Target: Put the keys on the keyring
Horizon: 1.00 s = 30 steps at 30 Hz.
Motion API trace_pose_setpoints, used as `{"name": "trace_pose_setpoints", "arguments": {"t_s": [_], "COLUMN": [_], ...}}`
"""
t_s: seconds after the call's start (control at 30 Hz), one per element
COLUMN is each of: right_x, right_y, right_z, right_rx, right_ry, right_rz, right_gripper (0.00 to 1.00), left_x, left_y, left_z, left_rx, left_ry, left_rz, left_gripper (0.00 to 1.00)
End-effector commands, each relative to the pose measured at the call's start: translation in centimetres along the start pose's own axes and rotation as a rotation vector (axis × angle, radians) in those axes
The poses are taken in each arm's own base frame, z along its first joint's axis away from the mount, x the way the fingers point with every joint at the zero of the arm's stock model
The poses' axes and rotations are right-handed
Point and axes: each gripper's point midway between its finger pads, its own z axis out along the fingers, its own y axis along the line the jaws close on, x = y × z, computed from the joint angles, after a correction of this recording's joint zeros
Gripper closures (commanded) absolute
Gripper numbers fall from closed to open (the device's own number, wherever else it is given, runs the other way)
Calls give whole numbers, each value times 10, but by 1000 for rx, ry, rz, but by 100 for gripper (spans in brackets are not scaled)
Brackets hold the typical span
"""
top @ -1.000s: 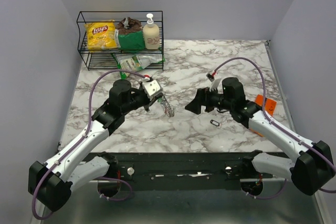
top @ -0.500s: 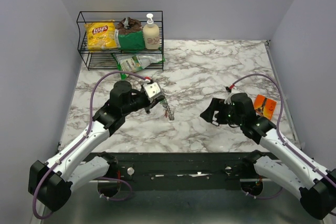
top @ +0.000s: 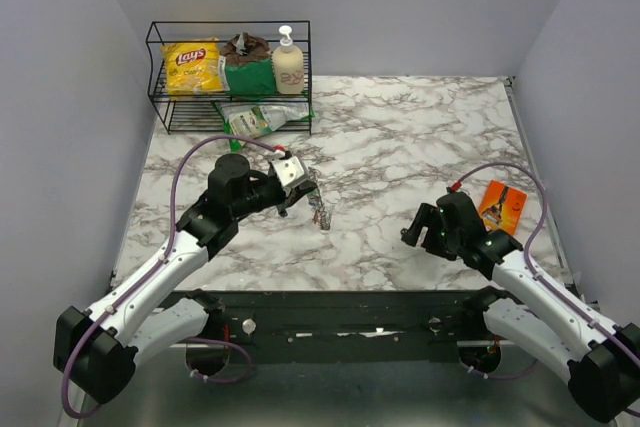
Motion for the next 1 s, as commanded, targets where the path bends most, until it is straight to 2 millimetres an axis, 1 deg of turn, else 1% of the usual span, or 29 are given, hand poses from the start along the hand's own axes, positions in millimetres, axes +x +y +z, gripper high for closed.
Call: {"name": "trace_pose_setpoints", "arguments": {"t_s": [0.0,0.1,0.17,0.2,0.27,0.33,0.37,0.43,0.57,0.63,0.7,0.77,0.97], "right_x": [4,3,0,2,0,3,2,2,0,-2,-2,-5,-8], "right_y": [-14,-23,-29,-26,-28,-31,-29,-27,-28,-30,-32,-34,-39], "right_z": [9,13,16,16,20,25,27,30,36,37,39,40,42], "right_rx": [60,71,70,52,53,59,49,40,55,65,76,83,102], "right_ry": [24,38,34,47,55,85,87,100,111,113,119,118,115], "right_rz": [42,75,107,115,139,162,166,178,186,190,191,190,200], "right_gripper": [16,17,22,22,22,27,30,31,40,41,49,60,62], "left_x": [-16,-15,-14,-14,-13,-12,-10,-10,-9,-6,-5,-6,-5], "left_y": [-6,-6,-5,-5,-5,-4,-4,-4,-2,-1,1,2,1], "left_z": [0,1,2,2,2,3,3,3,4,4,3,2,2], "left_rx": [31,32,31,31,30,30,30,28,24,13,1,-4,1], "left_ry": [-64,-58,-56,-54,-51,-47,-42,-42,-34,-22,-16,-18,-16], "left_rz": [25,21,21,22,22,22,21,21,23,23,31,34,35], "left_gripper": [100,100,100,100,100,100,100,100,100,100,100,100,100]}}
